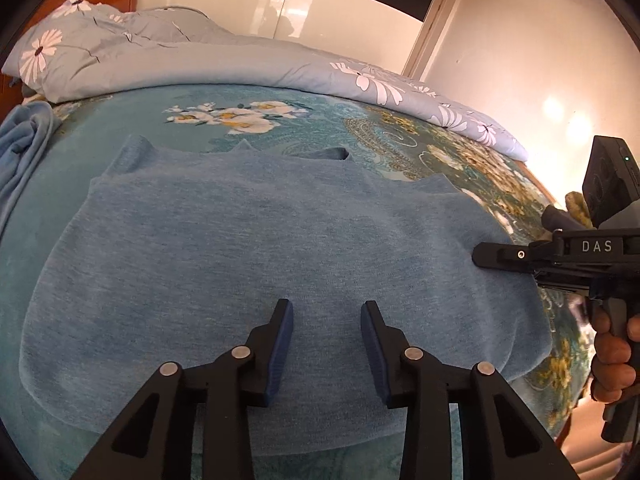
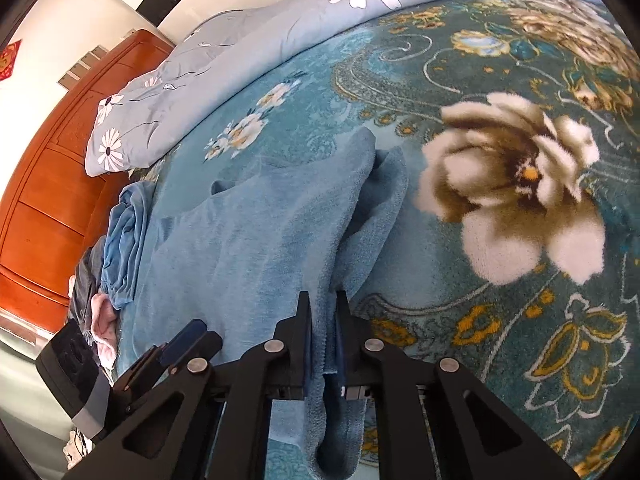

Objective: Fold clothes

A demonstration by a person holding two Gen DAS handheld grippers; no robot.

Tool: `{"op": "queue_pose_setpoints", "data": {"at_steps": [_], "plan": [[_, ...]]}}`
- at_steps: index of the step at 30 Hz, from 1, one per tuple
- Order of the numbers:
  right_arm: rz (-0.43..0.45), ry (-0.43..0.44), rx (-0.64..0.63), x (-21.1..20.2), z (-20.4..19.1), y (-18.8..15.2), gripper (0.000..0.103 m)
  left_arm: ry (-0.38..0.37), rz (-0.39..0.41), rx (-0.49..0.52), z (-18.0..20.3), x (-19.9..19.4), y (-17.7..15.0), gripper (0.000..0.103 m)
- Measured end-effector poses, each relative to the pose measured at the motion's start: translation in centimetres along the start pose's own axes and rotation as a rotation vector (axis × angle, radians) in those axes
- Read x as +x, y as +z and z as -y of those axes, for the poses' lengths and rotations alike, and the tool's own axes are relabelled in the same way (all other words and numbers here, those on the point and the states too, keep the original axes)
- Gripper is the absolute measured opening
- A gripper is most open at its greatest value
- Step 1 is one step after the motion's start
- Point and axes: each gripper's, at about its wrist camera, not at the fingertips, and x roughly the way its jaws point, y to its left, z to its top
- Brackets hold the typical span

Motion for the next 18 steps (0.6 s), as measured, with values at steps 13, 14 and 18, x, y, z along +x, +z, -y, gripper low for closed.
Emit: {"op": "queue_pose_setpoints", "data": {"at_steps": [13,14,18], "plan": [[-0.012,-0.133,-0.345,0.4,-17.8,3.1,0.01,0.23,0.357,-0.634,-17.1,-10.5,-1.5,0.042],[-0.015,-0.139,-0.367,1.2,-19.1,3.0,0.01,0.258,0.341,-0.675,-18.4,-10.6,-2.0,0.042],[-0.074,-0.119,-0.459,5.0,-23.7,1.7,0.01,0.3,0.32,-0.772,-21.5,-11.3,-3.2,0.042]]}}
